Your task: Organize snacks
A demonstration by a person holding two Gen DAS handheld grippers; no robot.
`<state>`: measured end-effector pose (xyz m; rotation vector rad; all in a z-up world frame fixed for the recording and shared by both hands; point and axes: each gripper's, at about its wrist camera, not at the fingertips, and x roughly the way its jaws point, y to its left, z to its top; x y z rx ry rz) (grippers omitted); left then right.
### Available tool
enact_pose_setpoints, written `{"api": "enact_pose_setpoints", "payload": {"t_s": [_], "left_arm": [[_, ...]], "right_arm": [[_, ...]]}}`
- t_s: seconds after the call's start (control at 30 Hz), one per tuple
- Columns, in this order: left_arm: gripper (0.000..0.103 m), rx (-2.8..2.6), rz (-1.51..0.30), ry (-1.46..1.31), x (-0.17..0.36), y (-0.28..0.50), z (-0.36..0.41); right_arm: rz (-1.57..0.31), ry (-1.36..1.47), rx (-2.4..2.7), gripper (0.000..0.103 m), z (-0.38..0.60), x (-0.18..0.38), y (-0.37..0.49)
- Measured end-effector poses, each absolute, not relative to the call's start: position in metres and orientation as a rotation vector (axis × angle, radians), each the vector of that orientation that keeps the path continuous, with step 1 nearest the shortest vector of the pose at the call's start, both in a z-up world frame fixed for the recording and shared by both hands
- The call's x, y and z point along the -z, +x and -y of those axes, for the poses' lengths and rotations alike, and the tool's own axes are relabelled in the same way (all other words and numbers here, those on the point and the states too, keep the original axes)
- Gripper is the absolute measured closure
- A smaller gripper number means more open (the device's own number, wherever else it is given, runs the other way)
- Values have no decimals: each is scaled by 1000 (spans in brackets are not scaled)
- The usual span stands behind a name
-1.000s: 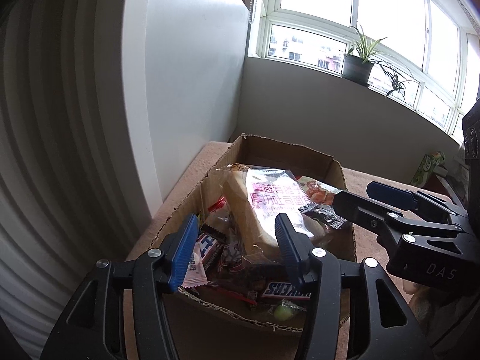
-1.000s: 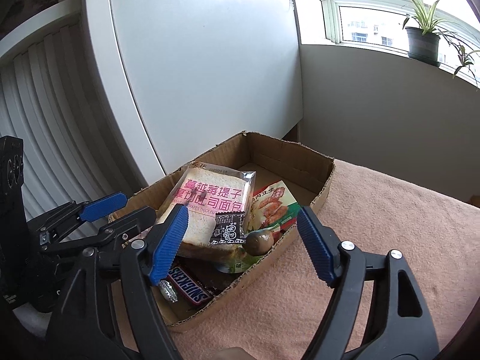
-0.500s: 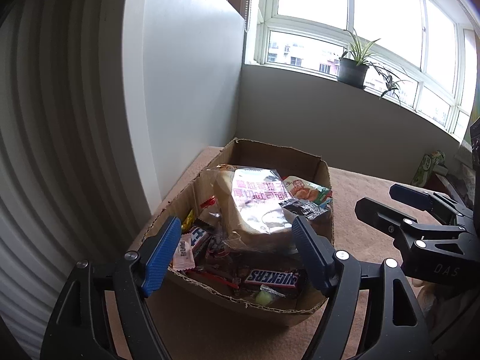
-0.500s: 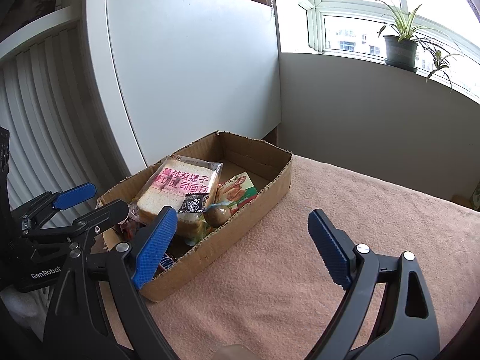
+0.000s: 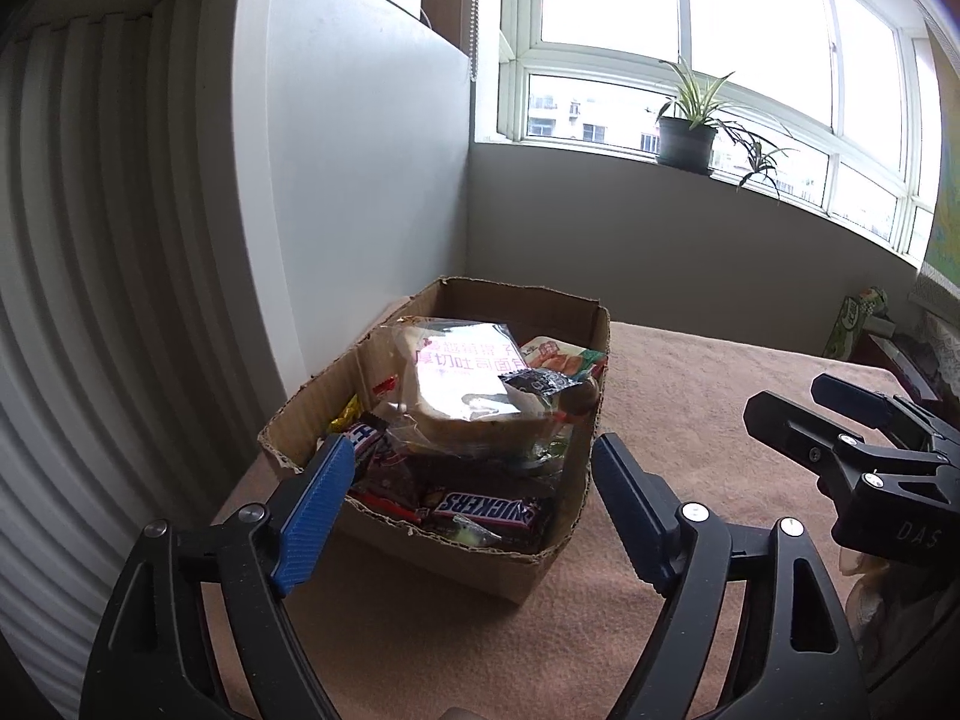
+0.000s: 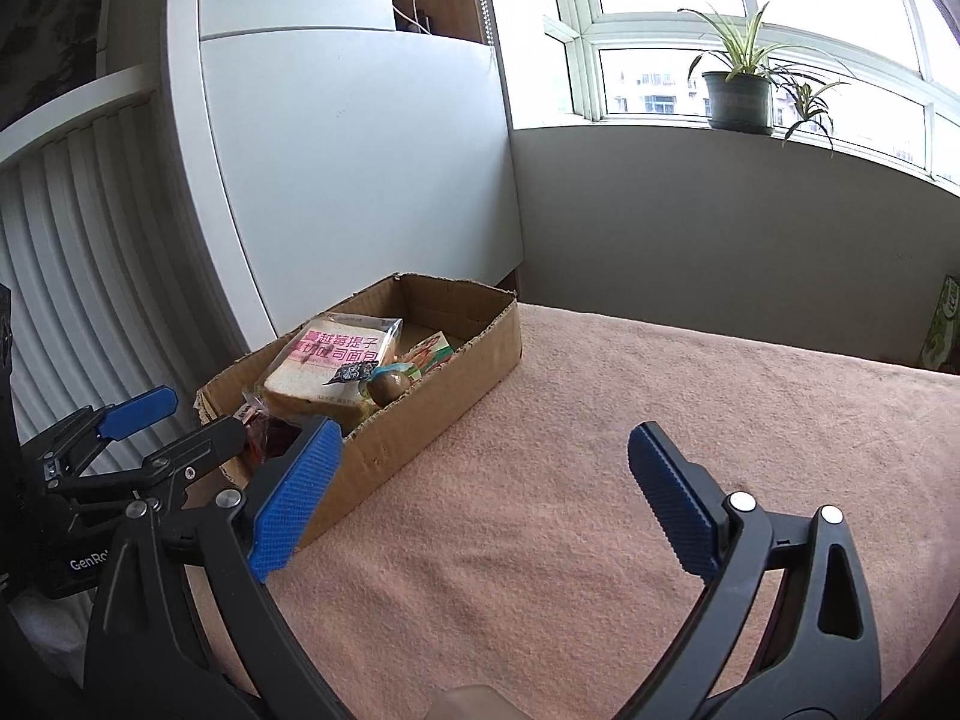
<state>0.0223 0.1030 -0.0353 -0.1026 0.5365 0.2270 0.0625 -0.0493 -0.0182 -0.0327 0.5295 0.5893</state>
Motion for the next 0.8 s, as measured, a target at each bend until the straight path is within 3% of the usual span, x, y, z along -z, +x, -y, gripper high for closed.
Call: {"api": "enact_pose_setpoints", "payload": {"t_s": [0.13,0.8], "left_arm": [[22,-212,-552,-75,39,24,-89],[21,-260,-561,-133,43,23,-102]], "right_arm": [[-506,-33,-585,0,53,16,61],[-513,-87,-566,0,48,25,61]]}}
